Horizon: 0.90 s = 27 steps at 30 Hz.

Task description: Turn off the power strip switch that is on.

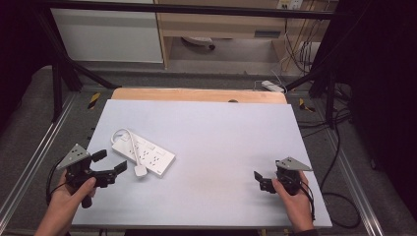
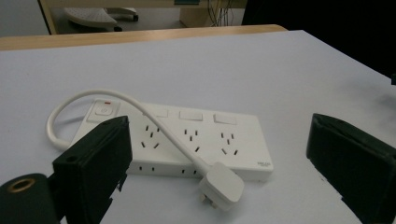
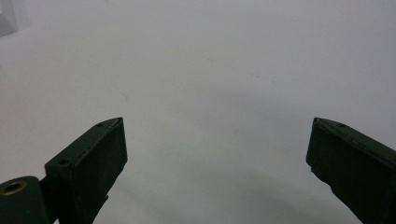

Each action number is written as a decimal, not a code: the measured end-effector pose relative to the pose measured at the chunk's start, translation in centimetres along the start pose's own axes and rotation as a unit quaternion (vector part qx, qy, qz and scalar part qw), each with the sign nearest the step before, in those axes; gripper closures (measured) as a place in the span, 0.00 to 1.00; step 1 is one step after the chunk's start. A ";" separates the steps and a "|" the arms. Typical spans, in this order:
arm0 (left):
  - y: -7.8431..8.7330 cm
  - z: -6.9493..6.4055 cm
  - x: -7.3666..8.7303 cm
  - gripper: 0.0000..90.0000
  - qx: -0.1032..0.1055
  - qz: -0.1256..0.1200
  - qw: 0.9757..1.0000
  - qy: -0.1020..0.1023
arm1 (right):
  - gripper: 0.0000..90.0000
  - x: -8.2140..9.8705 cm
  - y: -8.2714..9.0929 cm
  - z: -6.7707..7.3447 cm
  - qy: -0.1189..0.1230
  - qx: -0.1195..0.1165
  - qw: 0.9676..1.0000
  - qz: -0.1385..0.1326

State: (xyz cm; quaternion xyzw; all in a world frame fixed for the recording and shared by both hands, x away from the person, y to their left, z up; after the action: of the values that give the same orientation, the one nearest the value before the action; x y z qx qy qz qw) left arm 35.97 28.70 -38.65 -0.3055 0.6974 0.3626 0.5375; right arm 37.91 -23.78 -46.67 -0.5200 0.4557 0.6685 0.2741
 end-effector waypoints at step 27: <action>-2.6 -0.9 -1.9 0.09 0.009 0.002 1.000 -0.016 | 0.06 -0.1 0.1 0.1 0.000 0.000 1.000 -0.002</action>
State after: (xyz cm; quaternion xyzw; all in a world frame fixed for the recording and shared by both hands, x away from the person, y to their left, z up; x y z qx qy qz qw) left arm 38.05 26.64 -37.08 -0.2932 0.6924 0.3619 0.5511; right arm 37.84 -23.74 -46.56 -0.5208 0.4544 0.6680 0.2760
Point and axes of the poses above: each handheld gripper's, and its own axes: y roughly backward along the jaws, x roughly out of its underside, z roughly to its left, the point moved 4 cm from there along -y, roughly forward along the jaws, and after that the axes turned 14 degrees about -z, right-handed, at the moved point
